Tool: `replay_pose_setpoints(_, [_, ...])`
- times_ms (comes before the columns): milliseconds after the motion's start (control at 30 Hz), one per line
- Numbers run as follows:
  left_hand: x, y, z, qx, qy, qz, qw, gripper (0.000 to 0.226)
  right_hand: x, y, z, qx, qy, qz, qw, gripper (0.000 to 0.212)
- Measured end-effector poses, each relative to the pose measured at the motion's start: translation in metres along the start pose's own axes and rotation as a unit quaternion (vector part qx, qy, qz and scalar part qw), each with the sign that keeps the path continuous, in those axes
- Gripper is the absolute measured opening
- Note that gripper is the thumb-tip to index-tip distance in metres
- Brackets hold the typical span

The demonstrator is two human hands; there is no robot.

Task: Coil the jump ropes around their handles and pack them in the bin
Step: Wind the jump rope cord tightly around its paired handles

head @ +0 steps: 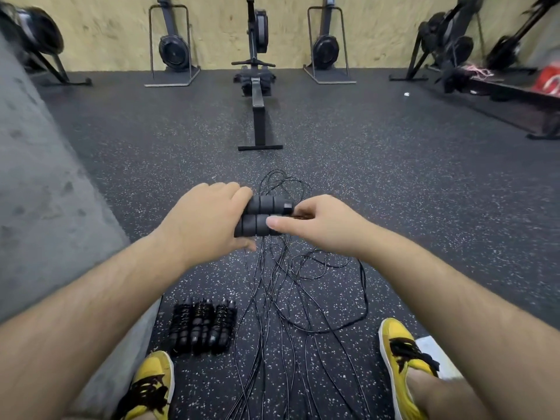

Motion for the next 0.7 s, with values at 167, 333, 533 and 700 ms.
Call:
replay_pose_setpoints(167, [-0.007, 0.011, -0.007, 0.045, -0.025, 0.015, 0.999, 0.082, 0.004, -0.010, 0.012, -0.117, -0.030, 0.101, 0.988, 0.046])
replay_pose_setpoints(333, [-0.016, 0.014, -0.012, 0.031, -0.016, 0.022, 0.999, 0.094, 0.007, -0.014, 0.020, -0.168, -0.050, 0.132, 0.976, 0.033])
replay_pose_setpoints(533, [-0.016, 0.017, -0.012, 0.008, -0.015, 0.041, 0.999, 0.073, 0.027, -0.011, 0.033, -0.174, -0.160, 0.239, 0.942, 0.019])
replay_pose_setpoints(700, [-0.014, 0.022, -0.007, 0.027, -0.011, 0.053, 0.998, 0.067, 0.021, -0.030, 0.034, -0.137, -0.199, 0.295, 0.924, 0.026])
Point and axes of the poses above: each hand's wrist, its own z-axis away from the middle knuckle, its own y-axis out of the palm, x = y × z, the point moved 8 cm from there along -z, towards the middle knuckle, and after that the axes turned 14 degrees about y, right-handed, at the moved point
